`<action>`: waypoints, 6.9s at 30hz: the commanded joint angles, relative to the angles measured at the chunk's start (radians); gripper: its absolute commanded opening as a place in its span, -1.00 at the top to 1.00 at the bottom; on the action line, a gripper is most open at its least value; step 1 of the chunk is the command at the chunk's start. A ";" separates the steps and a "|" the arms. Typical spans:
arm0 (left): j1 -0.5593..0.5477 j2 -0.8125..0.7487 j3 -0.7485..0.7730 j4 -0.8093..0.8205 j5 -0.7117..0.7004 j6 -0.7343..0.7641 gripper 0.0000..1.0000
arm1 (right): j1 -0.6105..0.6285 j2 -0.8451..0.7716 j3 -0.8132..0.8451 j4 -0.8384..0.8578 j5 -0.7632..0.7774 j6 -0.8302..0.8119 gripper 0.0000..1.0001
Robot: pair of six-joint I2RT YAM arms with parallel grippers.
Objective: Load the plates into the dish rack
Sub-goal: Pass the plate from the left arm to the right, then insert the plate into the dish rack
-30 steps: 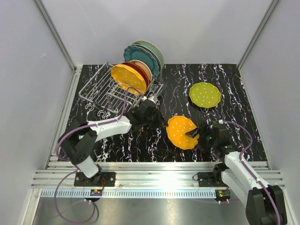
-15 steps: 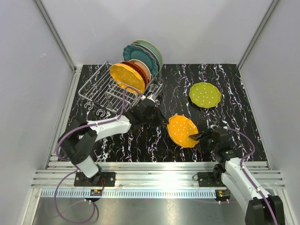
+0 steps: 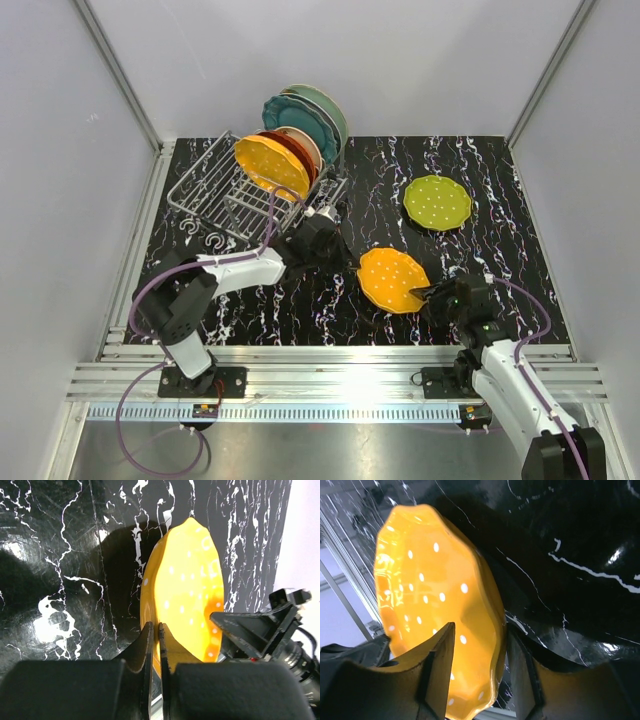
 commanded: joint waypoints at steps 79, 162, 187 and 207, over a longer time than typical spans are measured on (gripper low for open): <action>-0.088 -0.494 0.281 -0.468 0.072 0.702 -0.98 | 0.006 0.174 0.429 0.233 -0.283 -0.416 1.00; 0.256 -0.481 0.396 -0.313 -0.378 0.977 1.00 | 0.741 0.654 1.187 0.195 0.004 -1.682 1.00; 0.369 -0.428 0.422 -0.334 -0.321 0.980 1.00 | 0.741 0.748 1.216 0.258 0.010 -1.638 0.91; 0.475 -0.398 0.406 -0.336 -0.249 0.932 1.00 | 0.742 0.806 1.290 0.232 0.053 -1.634 0.09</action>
